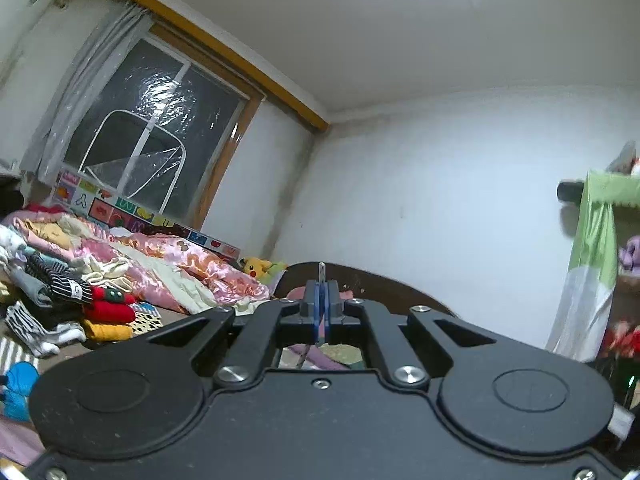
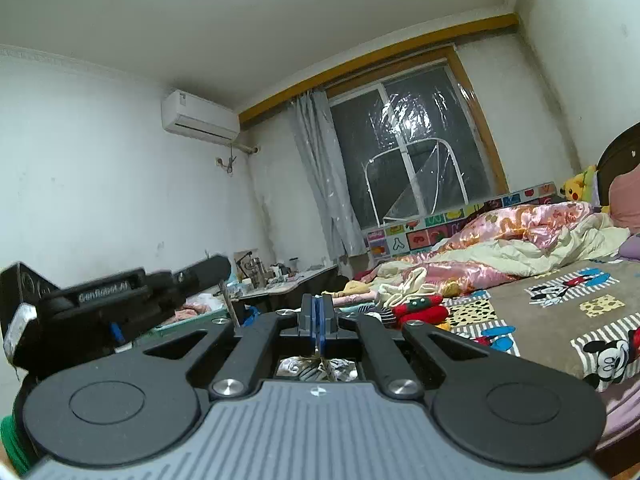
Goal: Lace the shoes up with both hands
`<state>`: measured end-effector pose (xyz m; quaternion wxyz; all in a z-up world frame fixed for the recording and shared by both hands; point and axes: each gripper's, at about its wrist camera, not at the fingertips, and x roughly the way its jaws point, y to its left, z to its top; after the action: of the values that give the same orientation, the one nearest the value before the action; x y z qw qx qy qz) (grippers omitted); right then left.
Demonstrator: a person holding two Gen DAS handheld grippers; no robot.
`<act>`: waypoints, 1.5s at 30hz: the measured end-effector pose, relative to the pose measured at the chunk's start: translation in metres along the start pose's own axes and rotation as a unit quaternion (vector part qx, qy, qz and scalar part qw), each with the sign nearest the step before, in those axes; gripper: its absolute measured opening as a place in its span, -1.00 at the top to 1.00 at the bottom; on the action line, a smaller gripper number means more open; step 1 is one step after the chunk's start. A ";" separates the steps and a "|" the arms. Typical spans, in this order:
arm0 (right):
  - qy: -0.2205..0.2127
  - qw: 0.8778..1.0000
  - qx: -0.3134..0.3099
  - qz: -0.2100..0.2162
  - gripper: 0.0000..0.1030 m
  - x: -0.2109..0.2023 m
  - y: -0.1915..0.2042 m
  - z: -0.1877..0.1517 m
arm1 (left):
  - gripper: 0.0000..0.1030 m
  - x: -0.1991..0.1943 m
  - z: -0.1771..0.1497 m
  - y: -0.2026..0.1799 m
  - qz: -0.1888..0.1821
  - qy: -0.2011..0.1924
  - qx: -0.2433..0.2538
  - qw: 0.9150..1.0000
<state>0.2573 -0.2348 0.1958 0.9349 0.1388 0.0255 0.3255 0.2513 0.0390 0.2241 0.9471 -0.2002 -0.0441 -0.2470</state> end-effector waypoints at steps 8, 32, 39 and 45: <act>-0.006 1.000 -0.001 -0.006 0.93 -0.002 0.006 0.005 | 1.00 0.009 0.008 0.013 0.017 0.007 -0.005 1.000; 0.009 1.000 -0.023 -0.002 0.93 0.011 0.031 0.015 | 1.00 -0.001 -0.006 -0.010 -0.002 0.045 0.051 0.998; 0.008 1.000 -0.022 -0.003 0.93 0.011 0.035 0.017 | 1.00 -0.004 -0.011 -0.009 0.003 0.051 0.055 0.997; -0.004 1.000 -0.030 -0.002 0.93 0.009 0.040 0.024 | 1.00 -0.003 -0.004 -0.008 0.008 0.043 0.074 0.996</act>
<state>0.2437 -0.2048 0.2304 0.9393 0.1124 0.0123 0.3238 0.2451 0.0325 0.2226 0.9622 -0.1195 -0.0200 -0.2438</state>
